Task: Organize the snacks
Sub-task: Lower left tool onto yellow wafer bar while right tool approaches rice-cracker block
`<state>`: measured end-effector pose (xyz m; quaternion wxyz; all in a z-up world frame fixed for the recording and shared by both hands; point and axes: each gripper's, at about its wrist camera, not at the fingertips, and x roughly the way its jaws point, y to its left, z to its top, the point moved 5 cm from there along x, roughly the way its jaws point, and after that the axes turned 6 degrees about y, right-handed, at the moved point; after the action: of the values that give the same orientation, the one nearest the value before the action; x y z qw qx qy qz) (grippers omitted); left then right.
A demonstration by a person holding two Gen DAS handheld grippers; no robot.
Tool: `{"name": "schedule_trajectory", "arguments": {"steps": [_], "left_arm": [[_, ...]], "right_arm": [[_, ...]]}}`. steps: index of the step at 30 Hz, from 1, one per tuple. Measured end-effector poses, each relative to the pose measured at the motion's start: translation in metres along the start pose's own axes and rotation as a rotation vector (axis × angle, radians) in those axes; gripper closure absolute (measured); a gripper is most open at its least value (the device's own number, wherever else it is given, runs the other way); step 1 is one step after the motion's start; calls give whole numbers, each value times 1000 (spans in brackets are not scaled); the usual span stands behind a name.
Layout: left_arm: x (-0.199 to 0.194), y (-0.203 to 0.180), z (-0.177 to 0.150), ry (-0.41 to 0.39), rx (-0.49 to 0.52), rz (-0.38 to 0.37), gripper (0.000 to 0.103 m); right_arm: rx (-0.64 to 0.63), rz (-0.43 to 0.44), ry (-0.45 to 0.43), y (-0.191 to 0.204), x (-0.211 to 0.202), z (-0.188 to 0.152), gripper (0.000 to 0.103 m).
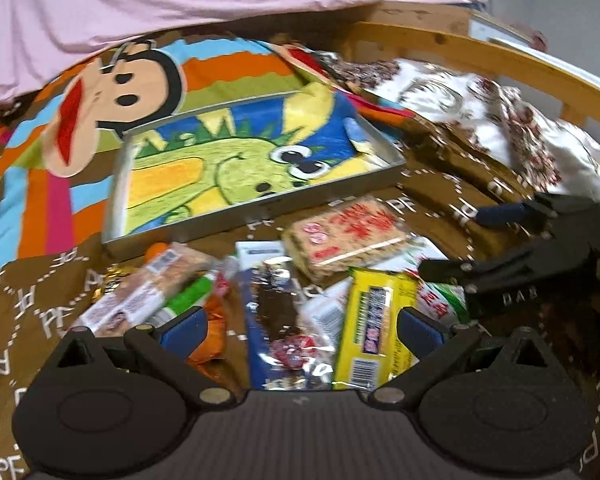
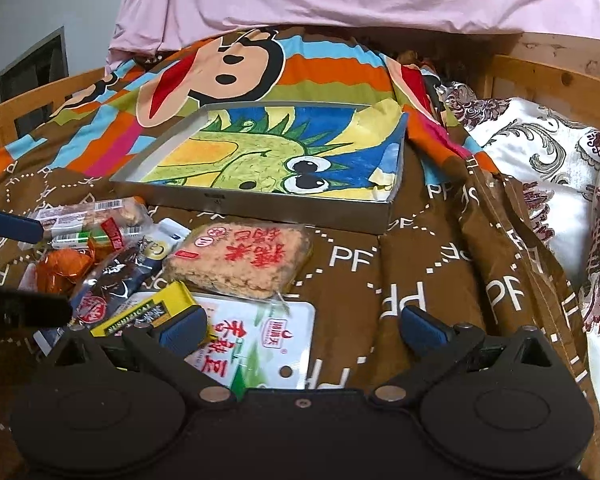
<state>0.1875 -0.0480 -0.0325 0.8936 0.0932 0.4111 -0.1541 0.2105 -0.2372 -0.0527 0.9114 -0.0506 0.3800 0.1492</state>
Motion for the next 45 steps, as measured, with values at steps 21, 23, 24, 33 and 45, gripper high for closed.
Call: {"name": "schedule_trajectory", "arguments": {"steps": [21,23,24,33,45], "left_arm": [[38,-35,0,76,143,-127,1],[40,-37,1,110,185,-151,1],[42,-39,2,134,221,-165,1],[55,-39,7,204,257,-227,11],[55,-40,4,181,290,-231,45]], "right_arm": [[-69,70,-19,-19,-9,-3,1],[-99,82,-33,-20,-10,-2,1],[-114,88,-37,-21,-11,-2,1],[-134,120,-53,-30,-1,0,1],[-143,190,-26,-12,34,18,1]]}}
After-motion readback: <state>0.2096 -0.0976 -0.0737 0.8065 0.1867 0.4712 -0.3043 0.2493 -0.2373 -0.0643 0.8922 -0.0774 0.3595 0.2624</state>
